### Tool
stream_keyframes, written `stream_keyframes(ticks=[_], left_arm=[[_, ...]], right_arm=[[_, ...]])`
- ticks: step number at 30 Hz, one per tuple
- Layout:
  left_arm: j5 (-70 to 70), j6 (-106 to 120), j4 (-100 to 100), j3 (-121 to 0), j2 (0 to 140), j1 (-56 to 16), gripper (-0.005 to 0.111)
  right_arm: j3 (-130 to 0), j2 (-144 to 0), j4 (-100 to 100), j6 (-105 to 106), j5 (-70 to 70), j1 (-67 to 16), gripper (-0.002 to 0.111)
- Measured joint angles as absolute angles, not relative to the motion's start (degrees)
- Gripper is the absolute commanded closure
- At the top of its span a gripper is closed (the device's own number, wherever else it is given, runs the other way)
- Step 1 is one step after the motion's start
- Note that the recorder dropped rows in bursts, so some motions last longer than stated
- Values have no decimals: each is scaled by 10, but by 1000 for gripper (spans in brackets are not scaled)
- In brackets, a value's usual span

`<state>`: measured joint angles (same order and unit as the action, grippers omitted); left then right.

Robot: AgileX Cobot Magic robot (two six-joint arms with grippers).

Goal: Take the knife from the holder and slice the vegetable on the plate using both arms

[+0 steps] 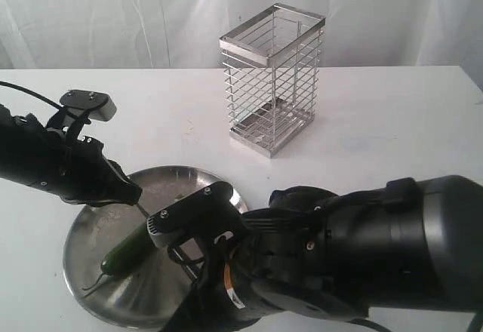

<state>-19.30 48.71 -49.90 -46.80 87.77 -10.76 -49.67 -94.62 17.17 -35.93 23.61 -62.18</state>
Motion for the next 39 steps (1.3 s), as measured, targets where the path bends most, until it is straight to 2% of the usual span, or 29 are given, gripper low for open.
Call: stream_keyframes(ticks=[39], left_arm=[[-208, 487, -498, -468, 887, -108, 107]], right_arm=[[-497, -963, 180, -359, 232, -629, 108]])
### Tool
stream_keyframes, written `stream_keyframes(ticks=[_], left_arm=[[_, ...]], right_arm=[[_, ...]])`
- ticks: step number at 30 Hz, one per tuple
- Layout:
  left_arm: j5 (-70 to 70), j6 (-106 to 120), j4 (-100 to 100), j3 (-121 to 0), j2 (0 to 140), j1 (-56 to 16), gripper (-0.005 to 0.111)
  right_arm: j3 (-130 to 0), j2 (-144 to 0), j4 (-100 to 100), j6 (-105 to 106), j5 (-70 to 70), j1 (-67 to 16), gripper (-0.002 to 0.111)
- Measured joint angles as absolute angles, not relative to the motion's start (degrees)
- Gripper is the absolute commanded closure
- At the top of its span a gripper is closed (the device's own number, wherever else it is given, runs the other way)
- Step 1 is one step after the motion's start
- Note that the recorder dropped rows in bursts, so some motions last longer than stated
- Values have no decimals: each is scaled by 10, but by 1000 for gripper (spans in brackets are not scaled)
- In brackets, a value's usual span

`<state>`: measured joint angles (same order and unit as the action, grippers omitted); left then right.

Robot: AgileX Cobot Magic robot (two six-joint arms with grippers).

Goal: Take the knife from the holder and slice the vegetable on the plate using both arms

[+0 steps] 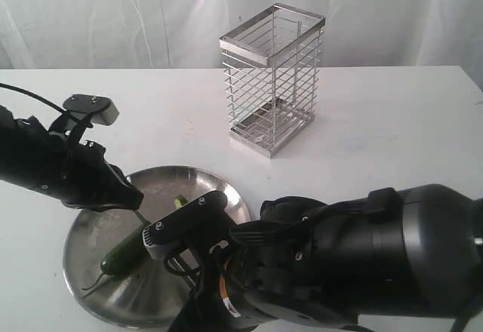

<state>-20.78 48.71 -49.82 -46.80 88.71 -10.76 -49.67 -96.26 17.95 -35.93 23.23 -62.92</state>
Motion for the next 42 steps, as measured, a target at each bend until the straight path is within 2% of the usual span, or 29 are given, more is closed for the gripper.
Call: stream_keyframes(ticks=[17, 29, 42], left_arm=[[-212, 506, -515, -468, 911, -108, 107], [-197, 522, -546, -477, 999, -106, 107], [-194, 523, -517, -486, 935, -107, 107]], right_arm=[[-497, -963, 180, -359, 232, -629, 108], [-497, -963, 180, -359, 235, -629, 108], [-497, -963, 180, -359, 235, -629, 108]])
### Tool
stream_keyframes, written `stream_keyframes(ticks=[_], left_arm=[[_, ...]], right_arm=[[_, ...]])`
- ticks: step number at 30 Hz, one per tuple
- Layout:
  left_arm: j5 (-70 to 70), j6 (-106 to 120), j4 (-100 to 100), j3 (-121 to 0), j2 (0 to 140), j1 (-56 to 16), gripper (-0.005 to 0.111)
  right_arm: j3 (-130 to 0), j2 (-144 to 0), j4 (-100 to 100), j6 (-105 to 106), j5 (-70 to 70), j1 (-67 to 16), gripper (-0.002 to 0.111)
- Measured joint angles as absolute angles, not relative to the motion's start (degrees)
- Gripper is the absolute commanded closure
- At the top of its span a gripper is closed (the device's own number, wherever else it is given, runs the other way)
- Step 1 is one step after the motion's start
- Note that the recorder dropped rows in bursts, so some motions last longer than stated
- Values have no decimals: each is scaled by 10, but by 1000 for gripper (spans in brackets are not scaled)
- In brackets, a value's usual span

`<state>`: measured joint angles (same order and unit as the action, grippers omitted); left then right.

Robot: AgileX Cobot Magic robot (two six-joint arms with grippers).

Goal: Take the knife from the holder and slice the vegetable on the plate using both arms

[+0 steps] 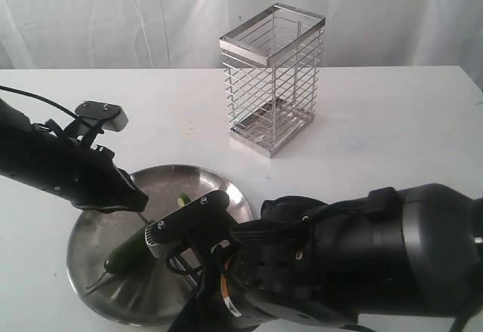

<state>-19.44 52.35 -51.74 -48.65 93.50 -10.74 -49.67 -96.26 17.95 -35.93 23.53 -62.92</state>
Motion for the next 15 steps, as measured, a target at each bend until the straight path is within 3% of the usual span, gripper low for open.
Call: stream_keyframes(ticks=[15], left_arm=[[-151, 523, -524, -492, 1027, -106, 107]], right_arm=[[-497, -963, 178, -356, 238, -629, 108]])
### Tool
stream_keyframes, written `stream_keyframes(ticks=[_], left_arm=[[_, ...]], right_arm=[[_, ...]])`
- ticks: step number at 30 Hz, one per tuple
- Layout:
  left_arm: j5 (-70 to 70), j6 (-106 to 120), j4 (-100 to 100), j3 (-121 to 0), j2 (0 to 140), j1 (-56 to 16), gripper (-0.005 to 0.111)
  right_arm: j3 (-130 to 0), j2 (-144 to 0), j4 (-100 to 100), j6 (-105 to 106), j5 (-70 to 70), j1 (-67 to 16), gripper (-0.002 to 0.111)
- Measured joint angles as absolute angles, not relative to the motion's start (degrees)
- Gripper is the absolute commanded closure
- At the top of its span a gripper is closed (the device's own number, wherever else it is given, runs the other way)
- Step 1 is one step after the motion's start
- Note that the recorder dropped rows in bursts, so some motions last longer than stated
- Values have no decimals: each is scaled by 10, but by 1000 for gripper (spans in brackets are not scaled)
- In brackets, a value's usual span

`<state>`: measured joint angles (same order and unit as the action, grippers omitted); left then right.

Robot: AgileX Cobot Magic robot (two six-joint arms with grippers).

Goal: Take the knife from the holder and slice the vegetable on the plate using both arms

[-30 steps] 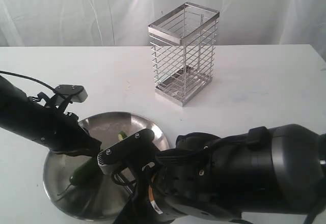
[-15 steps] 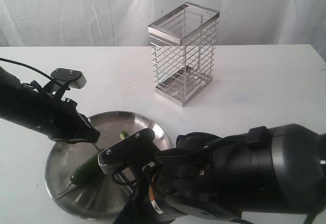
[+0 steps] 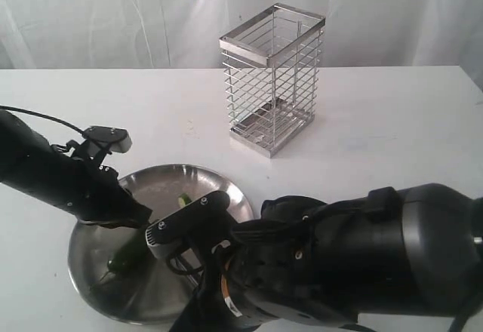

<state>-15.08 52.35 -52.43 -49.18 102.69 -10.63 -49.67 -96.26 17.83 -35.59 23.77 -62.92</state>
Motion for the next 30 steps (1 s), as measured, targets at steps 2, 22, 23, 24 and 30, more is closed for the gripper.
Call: stream_keyframes(ticks=[2, 22, 23, 24, 30], left_arm=[[-152, 523, -531, -495, 1033, -106, 107], [-260, 523, -516, -490, 925, -107, 107], [-264, 523, -515, -490, 925, -107, 107], [-268, 523, -515, -490, 925, -107, 107], [-277, 523, -515, -490, 925, -107, 107]], right_arm=[[-497, -963, 178, -356, 241, -629, 108], [-497, -990, 173, -354, 231, -629, 108], [-497, -992, 173, -354, 228, -629, 108], [-497, -992, 173, -354, 227, -629, 108], [-497, -995, 173, -354, 214, -629, 108]])
